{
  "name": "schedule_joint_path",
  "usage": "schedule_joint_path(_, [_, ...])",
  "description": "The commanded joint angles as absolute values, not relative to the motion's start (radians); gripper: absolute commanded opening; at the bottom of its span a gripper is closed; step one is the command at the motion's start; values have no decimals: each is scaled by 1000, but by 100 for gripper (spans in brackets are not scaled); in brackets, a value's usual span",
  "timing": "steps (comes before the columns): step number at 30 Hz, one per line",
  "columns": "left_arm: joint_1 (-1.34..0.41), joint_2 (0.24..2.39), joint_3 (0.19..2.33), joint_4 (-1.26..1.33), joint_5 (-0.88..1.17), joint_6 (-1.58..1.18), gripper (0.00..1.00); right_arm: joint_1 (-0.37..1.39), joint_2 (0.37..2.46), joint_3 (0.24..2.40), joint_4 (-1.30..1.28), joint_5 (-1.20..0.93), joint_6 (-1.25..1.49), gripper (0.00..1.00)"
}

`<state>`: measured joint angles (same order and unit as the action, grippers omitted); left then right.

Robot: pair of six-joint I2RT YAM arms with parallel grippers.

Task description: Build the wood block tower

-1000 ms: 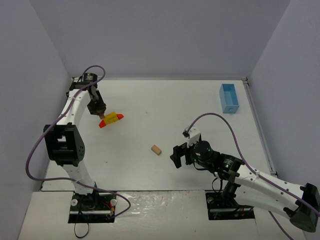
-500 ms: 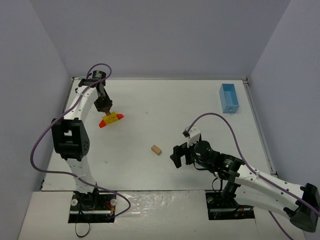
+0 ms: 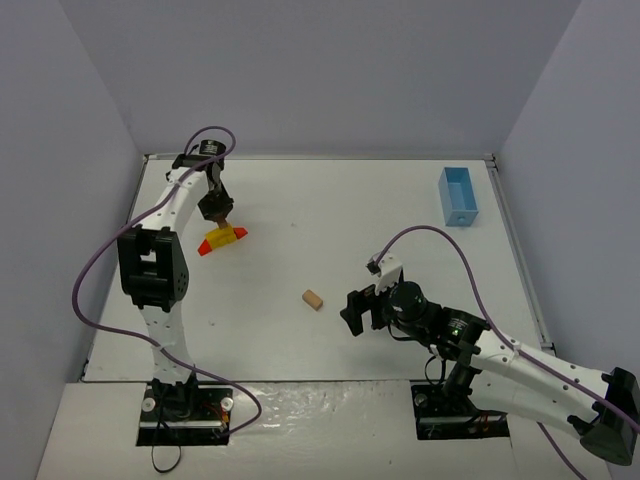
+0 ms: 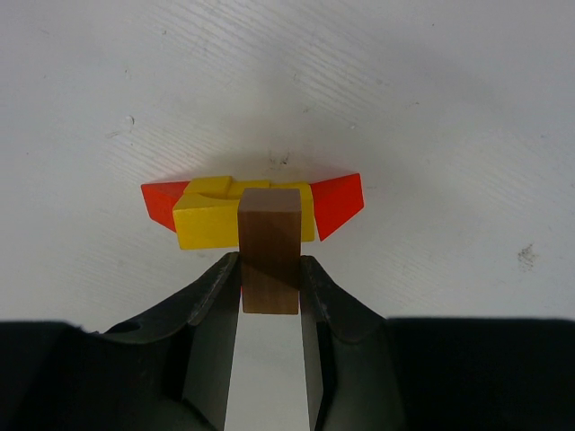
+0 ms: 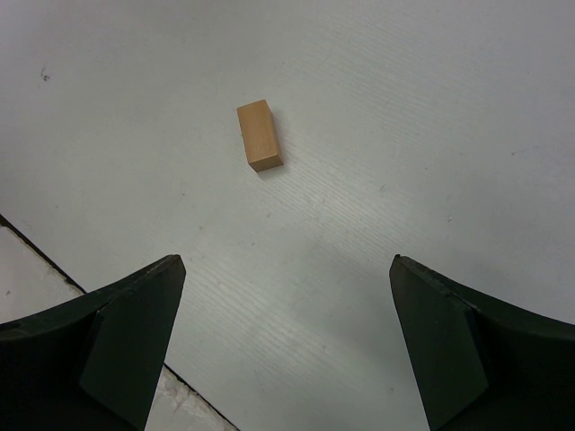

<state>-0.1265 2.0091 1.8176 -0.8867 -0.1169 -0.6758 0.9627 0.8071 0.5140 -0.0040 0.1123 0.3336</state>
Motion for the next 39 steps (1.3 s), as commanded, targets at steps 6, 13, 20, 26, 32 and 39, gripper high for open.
schedule_joint_path(6, [-154, 2015, 1914, -902, -164, -676, 0, 957, 794, 514, 47, 130, 344, 95])
schedule_joint_path(13, [-157, 2020, 1908, -905, -156, -687, 0, 957, 789, 513, 47, 130, 343, 95])
schedule_joint_path(20, [-155, 2020, 1901, -921, -158, -685, 0, 957, 788, 514, 48, 129, 344, 95])
schedule_joint_path(26, [-151, 2032, 1901, -927, -141, -686, 0, 957, 781, 511, 47, 129, 344, 95])
schedule_joint_path(32, [-145, 2044, 1903, -927, -126, -683, 0, 957, 781, 511, 48, 129, 344, 95])
schedule_joint_path(39, [-141, 2053, 1894, -926, -131, -682, 1, 957, 783, 511, 49, 129, 344, 95])
